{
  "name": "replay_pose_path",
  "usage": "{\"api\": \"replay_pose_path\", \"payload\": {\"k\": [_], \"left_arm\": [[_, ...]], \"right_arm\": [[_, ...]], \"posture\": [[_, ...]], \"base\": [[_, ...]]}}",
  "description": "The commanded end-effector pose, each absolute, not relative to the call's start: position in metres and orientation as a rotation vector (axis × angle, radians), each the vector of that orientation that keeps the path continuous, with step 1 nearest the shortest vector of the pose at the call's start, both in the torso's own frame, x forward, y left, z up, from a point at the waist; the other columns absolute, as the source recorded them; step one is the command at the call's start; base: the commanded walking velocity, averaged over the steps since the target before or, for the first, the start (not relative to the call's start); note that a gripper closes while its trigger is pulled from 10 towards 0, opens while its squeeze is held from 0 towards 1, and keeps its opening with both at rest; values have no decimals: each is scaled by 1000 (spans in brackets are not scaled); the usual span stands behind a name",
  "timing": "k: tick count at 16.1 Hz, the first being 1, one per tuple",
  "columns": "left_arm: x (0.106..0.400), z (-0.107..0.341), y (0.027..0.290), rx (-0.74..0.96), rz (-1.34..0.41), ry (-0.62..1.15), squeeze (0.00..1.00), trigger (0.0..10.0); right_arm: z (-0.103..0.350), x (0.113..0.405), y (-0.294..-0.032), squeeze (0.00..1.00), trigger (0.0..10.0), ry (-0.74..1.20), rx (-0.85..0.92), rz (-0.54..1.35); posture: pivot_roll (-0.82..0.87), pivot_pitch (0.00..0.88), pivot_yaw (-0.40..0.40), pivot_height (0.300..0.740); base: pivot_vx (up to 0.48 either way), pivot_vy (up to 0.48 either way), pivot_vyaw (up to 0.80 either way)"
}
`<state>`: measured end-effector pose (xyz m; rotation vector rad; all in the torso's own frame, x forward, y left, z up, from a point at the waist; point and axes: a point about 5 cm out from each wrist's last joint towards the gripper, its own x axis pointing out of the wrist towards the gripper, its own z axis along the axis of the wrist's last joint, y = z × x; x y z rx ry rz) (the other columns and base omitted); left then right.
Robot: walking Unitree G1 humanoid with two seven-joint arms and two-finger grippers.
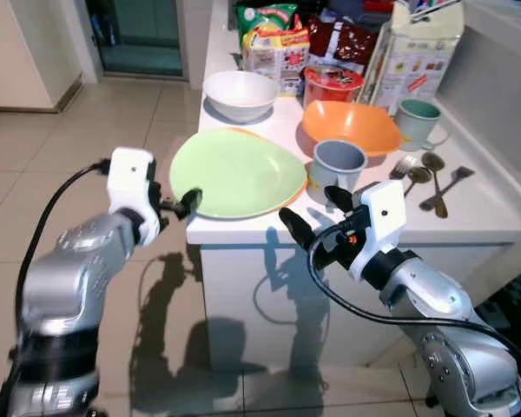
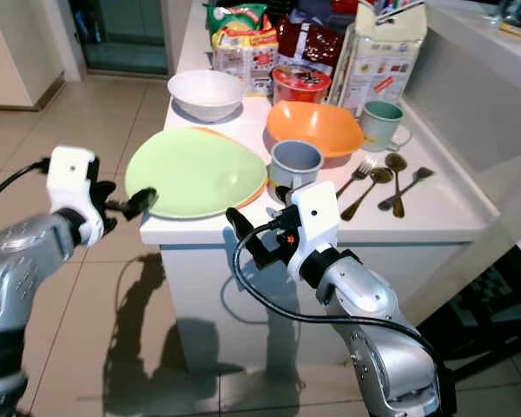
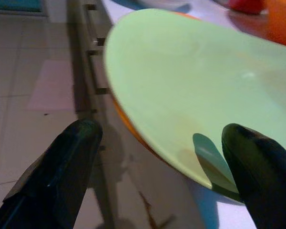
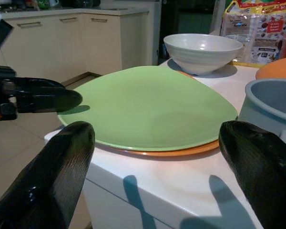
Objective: Setting the table
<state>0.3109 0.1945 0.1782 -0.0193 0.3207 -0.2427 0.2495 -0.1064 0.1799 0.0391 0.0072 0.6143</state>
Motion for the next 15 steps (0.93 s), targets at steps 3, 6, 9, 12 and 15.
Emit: {"api": "replay_pose_path", "payload": {"k": [3,6,9,12,15], "left_arm": [[316,175,190,-17,-247,341,0,10000],[317,173,189,-38,-253,348,0,7569],[317,172,191,-56,-258,360,0,0],[316,172,195,-60,-261,375,0,0],[314,170,197,-83,-277,400,0,0]], "right_arm": [[179,251,-108,0,10000,30,22,616],[175,249,-108,0,10000,67,-1,651],[171,246,-111,0,10000,102,-36,678],[170,245,-112,0,10000,113,-41,677],[168,245,-112,0,10000,122,-47,676]], "posture": [[46,0,-72,740],[44,0,-72,740],[42,0,-68,740],[44,0,-66,740],[45,0,-64,740]], "base": [[0,0,0],[0,0,0],[0,0,0],[0,0,0],[0,0,0]]}}
